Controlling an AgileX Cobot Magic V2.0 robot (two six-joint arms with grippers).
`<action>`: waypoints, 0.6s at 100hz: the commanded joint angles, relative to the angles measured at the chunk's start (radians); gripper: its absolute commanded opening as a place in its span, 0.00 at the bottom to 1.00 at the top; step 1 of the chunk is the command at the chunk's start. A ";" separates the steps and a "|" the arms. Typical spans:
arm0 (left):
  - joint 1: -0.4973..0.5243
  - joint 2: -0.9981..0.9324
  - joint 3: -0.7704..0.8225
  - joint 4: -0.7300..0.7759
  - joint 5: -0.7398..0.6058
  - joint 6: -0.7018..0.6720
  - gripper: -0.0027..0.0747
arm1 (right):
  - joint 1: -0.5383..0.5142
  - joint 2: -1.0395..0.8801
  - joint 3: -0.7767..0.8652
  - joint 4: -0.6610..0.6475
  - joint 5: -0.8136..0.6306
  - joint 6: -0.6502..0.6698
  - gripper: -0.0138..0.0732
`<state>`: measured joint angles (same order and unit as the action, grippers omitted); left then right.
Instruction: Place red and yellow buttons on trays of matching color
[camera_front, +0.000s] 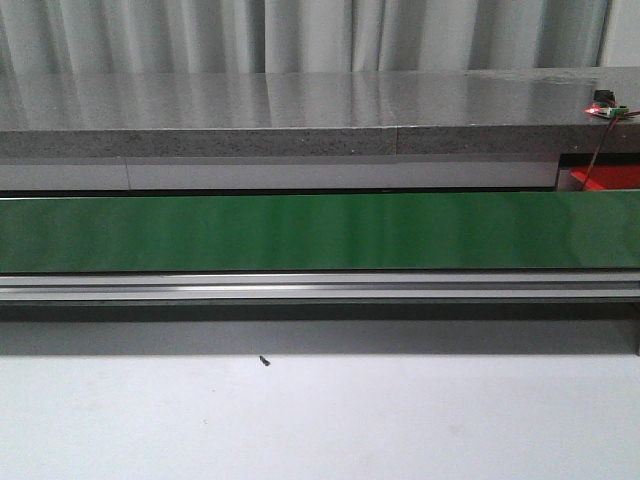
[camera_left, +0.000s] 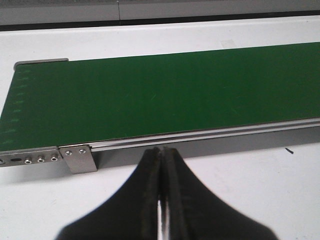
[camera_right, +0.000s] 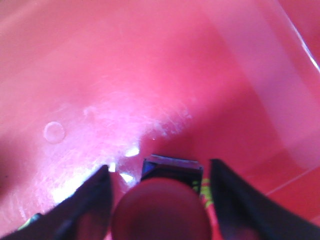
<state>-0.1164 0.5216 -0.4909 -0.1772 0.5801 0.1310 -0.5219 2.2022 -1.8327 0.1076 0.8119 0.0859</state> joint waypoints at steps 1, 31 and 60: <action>0.000 0.003 -0.029 -0.016 -0.076 0.000 0.01 | -0.002 -0.060 -0.032 0.008 -0.038 -0.013 0.79; 0.000 0.003 -0.029 -0.016 -0.076 0.000 0.01 | -0.002 -0.101 -0.032 0.007 -0.027 -0.014 0.79; 0.000 0.003 -0.029 -0.016 -0.076 0.000 0.01 | 0.028 -0.228 -0.020 -0.009 0.021 -0.027 0.79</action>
<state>-0.1164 0.5216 -0.4909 -0.1772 0.5801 0.1310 -0.5115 2.0879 -1.8327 0.1076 0.8485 0.0738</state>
